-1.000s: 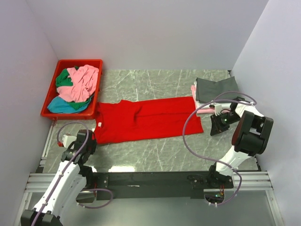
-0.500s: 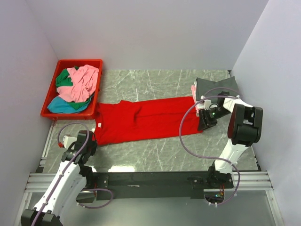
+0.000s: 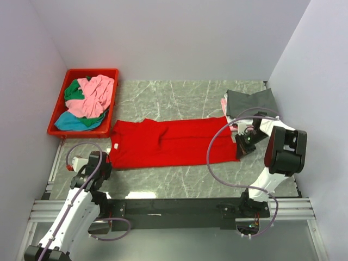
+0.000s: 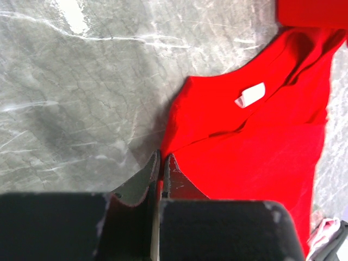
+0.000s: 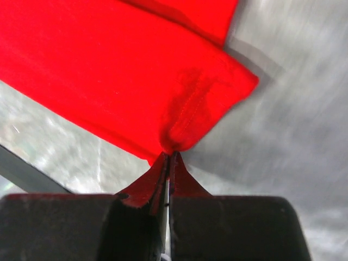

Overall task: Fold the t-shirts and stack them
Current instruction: Fold the tshirt

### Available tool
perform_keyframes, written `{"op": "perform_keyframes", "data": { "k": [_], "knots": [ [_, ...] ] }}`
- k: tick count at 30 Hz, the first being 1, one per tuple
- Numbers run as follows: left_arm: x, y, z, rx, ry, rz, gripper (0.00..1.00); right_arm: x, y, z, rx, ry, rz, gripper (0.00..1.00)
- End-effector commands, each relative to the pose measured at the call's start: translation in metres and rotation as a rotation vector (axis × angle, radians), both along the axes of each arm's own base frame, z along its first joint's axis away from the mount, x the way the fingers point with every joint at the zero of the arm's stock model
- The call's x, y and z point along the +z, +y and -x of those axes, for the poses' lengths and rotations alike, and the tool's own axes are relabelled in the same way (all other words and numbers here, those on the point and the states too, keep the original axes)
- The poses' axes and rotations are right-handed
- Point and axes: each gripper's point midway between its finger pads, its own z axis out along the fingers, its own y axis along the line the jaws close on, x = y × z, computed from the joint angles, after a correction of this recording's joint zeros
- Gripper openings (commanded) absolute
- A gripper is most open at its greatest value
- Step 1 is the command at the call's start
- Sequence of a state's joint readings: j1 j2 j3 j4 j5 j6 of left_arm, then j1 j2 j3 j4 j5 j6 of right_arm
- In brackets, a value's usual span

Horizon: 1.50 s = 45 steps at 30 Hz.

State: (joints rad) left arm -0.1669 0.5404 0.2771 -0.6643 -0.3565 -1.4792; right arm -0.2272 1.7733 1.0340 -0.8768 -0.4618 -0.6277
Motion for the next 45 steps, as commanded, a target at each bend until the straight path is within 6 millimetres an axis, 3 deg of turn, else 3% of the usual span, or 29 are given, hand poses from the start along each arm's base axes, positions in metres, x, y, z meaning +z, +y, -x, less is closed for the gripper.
{"op": "perform_keyframes", "data": {
  "k": [1,5,11,14,15,16,17,18,19,22,24,26,27,29,30,31,33,34,35,36,37,39,45],
  "knots": [
    [0.015,0.004,-0.004,0.006,-0.034,-0.017,0.00,0.007,-0.027,0.031,0.079,0.026,0.139,0.00],
    [0.012,-0.004,-0.003,-0.028,-0.022,0.009,0.00,0.010,-0.029,0.062,0.152,0.089,0.151,0.00],
    [0.017,-0.012,0.000,-0.070,-0.015,0.038,0.00,0.017,-0.030,0.090,0.245,0.141,0.128,0.00],
    [0.033,-0.014,0.000,-0.080,-0.037,0.044,0.00,0.026,-0.028,0.091,0.258,0.104,0.102,0.16],
    [0.038,-0.018,-0.002,-0.100,-0.051,0.061,0.00,0.032,-0.028,0.088,0.260,0.076,0.107,0.38],
    [0.051,-0.020,-0.005,-0.109,-0.089,0.063,0.01,0.036,-0.027,0.085,0.259,0.055,0.099,0.44],
    [0.057,-0.020,-0.004,-0.118,-0.098,0.058,0.12,0.041,-0.027,0.084,0.251,0.044,0.089,0.47],
    [0.078,-0.019,-0.008,-0.125,-0.153,0.053,0.21,0.050,-0.030,0.075,0.248,0.001,0.095,0.52],
    [0.087,-0.019,-0.009,-0.154,-0.173,0.025,0.37,0.056,-0.027,0.069,0.237,-0.029,0.072,0.54],
    [0.130,-0.021,-0.013,-0.239,-0.301,-0.040,0.63,0.076,-0.024,0.052,0.231,-0.104,0.028,0.57],
    [0.156,-0.026,-0.024,-0.293,-0.412,-0.069,0.68,0.085,-0.014,0.039,0.226,-0.164,-0.034,0.57],
    [0.165,-0.035,-0.032,-0.360,-0.444,-0.087,0.71,0.092,-0.001,0.028,0.213,-0.213,-0.115,0.58],
    [0.166,-0.041,-0.047,-0.380,-0.446,-0.078,0.71,0.094,0.004,0.025,0.211,-0.223,-0.148,0.58],
    [0.158,-0.058,-0.064,-0.452,-0.414,-0.033,0.71,0.098,0.018,0.017,0.202,-0.270,-0.234,0.58],
    [0.140,-0.066,-0.083,-0.473,-0.342,-0.010,0.71,0.099,0.023,0.014,0.193,-0.282,-0.258,0.58],
    [0.145,-0.072,-0.100,-0.481,-0.364,0.003,0.68,0.100,0.026,0.012,0.186,-0.294,-0.270,0.58],
    [0.124,-0.073,-0.136,-0.445,-0.246,0.004,0.64,0.102,0.030,0.002,0.150,-0.348,-0.280,0.58],
    [0.109,-0.070,-0.139,-0.388,-0.140,0.028,0.63,0.102,0.032,0.001,0.145,-0.362,-0.281,0.58],
    [0.103,-0.067,-0.164,-0.321,-0.068,0.006,0.63,0.104,0.033,-0.002,0.128,-0.387,-0.279,0.58],
    [0.097,-0.066,-0.172,-0.307,-0.013,-0.026,0.62,0.104,0.033,-0.003,0.122,-0.398,-0.278,0.58],
    [0.084,-0.064,-0.166,-0.274,0.093,-0.038,0.62,0.104,0.034,-0.002,0.120,-0.404,-0.277,0.58],
    [0.075,-0.069,-0.189,-0.254,0.158,-0.084,0.63,0.102,0.034,-0.003,0.109,-0.416,-0.274,0.58],
    [0.046,-0.066,-0.210,-0.219,0.314,-0.153,0.60,0.098,0.037,-0.003,0.096,-0.414,-0.296,0.58]
  ]
}}
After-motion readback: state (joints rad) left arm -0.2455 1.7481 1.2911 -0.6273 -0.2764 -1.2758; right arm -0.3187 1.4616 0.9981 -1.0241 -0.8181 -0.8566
